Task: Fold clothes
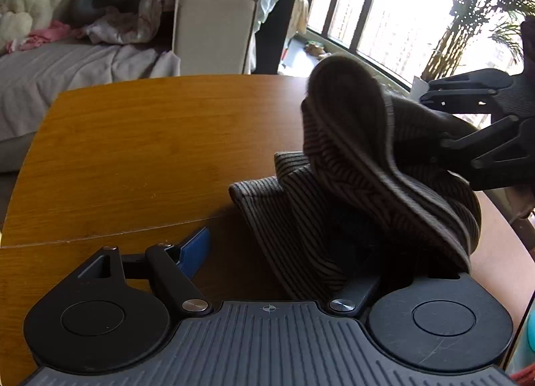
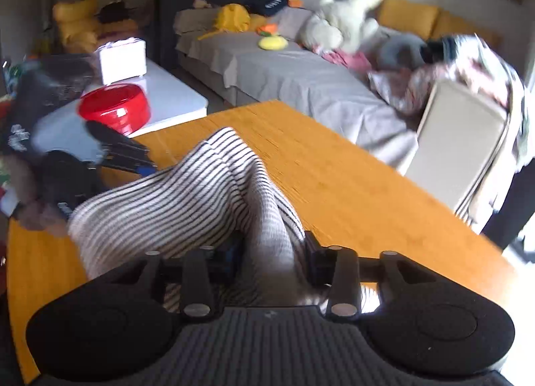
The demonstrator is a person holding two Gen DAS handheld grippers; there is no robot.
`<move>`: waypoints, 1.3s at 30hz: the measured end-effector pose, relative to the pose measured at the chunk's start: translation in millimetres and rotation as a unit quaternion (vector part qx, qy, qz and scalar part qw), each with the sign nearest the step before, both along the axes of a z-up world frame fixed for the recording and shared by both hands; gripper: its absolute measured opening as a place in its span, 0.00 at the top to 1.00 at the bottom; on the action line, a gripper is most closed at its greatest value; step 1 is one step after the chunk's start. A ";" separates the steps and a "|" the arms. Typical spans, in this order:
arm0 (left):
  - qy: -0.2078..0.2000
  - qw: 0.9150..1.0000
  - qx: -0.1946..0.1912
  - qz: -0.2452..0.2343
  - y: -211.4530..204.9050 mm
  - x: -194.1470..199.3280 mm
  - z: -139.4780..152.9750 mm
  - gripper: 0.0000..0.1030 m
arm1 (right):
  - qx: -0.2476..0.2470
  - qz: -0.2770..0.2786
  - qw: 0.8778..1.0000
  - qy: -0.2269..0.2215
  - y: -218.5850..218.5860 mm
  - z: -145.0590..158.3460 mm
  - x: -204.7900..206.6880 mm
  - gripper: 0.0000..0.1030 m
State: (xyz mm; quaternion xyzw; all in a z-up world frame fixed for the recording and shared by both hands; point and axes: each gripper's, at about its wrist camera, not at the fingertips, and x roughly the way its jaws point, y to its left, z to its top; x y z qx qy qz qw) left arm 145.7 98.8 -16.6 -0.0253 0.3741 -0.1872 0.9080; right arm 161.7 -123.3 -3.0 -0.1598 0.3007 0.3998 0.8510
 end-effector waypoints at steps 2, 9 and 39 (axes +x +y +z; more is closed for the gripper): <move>0.000 1.000 0.001 0.002 2.6 -0.5 0.8 0.20 | 0.027 -0.015 0.999 0.018 -6.1 -2.7 6.8 0.52; -0.070 0.997 -0.038 -0.020 2.7 -16.3 54.0 0.19 | 0.040 -0.066 0.997 -0.010 -20.8 6.6 9.2 0.34; -0.078 0.996 -0.012 -0.033 -30.3 2.8 56.0 0.17 | 0.083 -0.234 0.969 -0.005 -56.3 -1.8 -21.0 0.47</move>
